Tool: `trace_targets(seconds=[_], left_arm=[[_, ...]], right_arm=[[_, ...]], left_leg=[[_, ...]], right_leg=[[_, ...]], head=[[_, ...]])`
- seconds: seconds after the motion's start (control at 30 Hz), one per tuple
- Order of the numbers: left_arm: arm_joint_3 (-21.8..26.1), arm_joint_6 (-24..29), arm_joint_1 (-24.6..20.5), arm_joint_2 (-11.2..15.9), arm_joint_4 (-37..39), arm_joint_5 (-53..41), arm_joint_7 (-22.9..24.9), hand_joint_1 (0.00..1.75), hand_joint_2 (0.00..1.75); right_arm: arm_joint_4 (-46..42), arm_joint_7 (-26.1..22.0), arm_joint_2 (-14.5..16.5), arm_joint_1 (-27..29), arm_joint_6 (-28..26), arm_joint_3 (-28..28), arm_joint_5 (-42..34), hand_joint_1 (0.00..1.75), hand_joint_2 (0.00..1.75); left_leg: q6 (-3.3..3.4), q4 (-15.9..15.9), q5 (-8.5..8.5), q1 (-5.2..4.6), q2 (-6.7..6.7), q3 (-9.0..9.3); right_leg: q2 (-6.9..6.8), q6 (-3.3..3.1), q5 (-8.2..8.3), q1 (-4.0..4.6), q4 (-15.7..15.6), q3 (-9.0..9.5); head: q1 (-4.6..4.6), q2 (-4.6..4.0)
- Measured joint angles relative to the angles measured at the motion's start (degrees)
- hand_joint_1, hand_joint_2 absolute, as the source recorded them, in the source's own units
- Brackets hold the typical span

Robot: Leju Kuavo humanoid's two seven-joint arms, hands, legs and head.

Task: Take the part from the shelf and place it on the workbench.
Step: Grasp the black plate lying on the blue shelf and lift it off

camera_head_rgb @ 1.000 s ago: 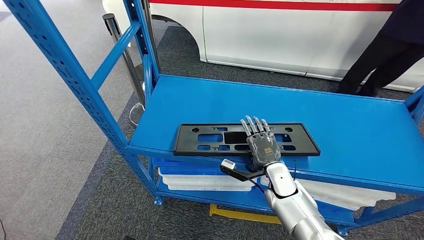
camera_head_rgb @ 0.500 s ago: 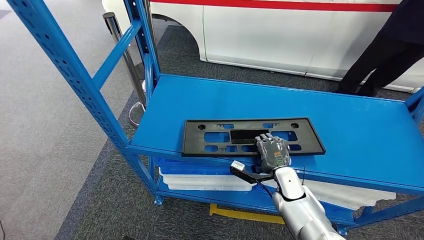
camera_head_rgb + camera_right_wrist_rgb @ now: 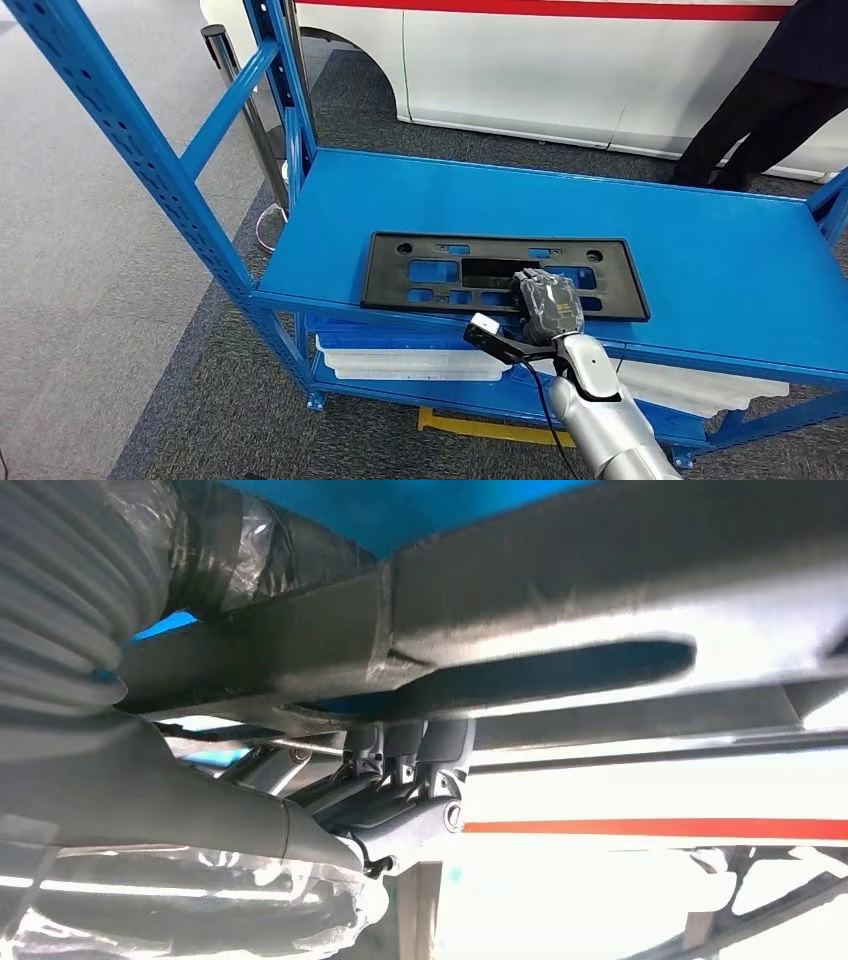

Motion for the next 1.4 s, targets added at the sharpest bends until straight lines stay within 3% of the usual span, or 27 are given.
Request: trace_targets(seconds=[0.13,0.2,0.37,0.5,0.87,1.17,1.33,1.4], left_arm=[[1.3,0.2,0.0,0.0,0.0,0.8,-0.4,0.00,0.00],[2.2,0.1,0.0,-0.1,0.0,1.4,-1.2,0.00,0.00],[4.4,-2.5,0.2,-0.3,0.0,3.0,-2.6,0.00,0.00],[5.7,-2.9,0.1,-0.5,0.1,3.5,-3.1,0.00,1.75],[8.2,-2.5,0.1,-0.8,0.1,4.5,-2.9,0.00,1.75],[9.3,-2.1,0.0,-0.9,0.1,3.7,-2.8,0.00,1.75],[10.0,-2.0,0.0,-0.9,0.1,3.7,-2.8,0.00,1.75],[10.2,-1.9,0.0,-1.0,0.1,3.7,-2.8,0.00,1.75]], right_arm=[[-12.2,-11.1,2.0,4.1,3.1,1.0,-22.1,1.75,1.75],[-22.0,-13.2,3.1,7.3,4.4,3.3,-33.1,1.75,1.75],[-40.9,-15.0,3.4,14.5,4.5,9.2,-43.5,1.75,1.75],[-48.8,-15.8,2.7,17.2,4.1,11.7,-45.2,1.75,1.75],[-53.2,-16.5,2.0,22.8,5.9,13.5,-56.9,1.75,1.75],[-54.4,-24.1,2.5,29.3,14.3,13.1,-60.8,1.75,1.75],[-54.5,-25.3,3.6,31.6,16.2,11.9,-64.4,1.75,1.75],[-54.7,-25.4,3.9,32.1,16.3,11.5,-64.6,1.75,1.75]], left_leg=[[-0.03,0.0,-0.02,0.04,0.12,-0.03],[-0.04,0.0,-0.03,0.06,0.09,-0.10],[-0.07,0.0,0.07,0.05,-0.28,-0.63],[-0.07,0.0,0.08,0.05,-0.23,-0.71],[-0.06,0.0,0.07,0.04,-0.26,-0.84],[0.06,0.1,-0.01,-0.19,-0.28,-0.98],[0.48,0.3,-0.05,-0.45,-0.28,-1.11],[1.05,-0.4,0.41,-0.20,-0.22,-0.92]], right_leg=[[0.14,-0.01,0.00,0.04,0.0,-0.08],[0.10,-0.04,-0.03,0.04,0.0,-0.18],[-0.24,-0.07,-0.05,0.14,0.0,-0.60],[-0.17,-0.07,-0.05,0.12,0.0,-0.70],[-0.19,-0.06,-0.05,0.03,0.0,-0.82],[-0.20,-0.01,-0.02,-0.29,-0.1,-0.92],[-0.20,0.49,0.18,-0.55,-0.2,-0.91],[-0.17,0.93,0.12,-0.49,-0.2,-0.86]], head=[[0.00,0.00],[0.00,0.00],[0.00,0.00],[0.00,0.00],[0.00,0.01],[0.00,0.00],[0.00,0.00],[0.01,0.00]])
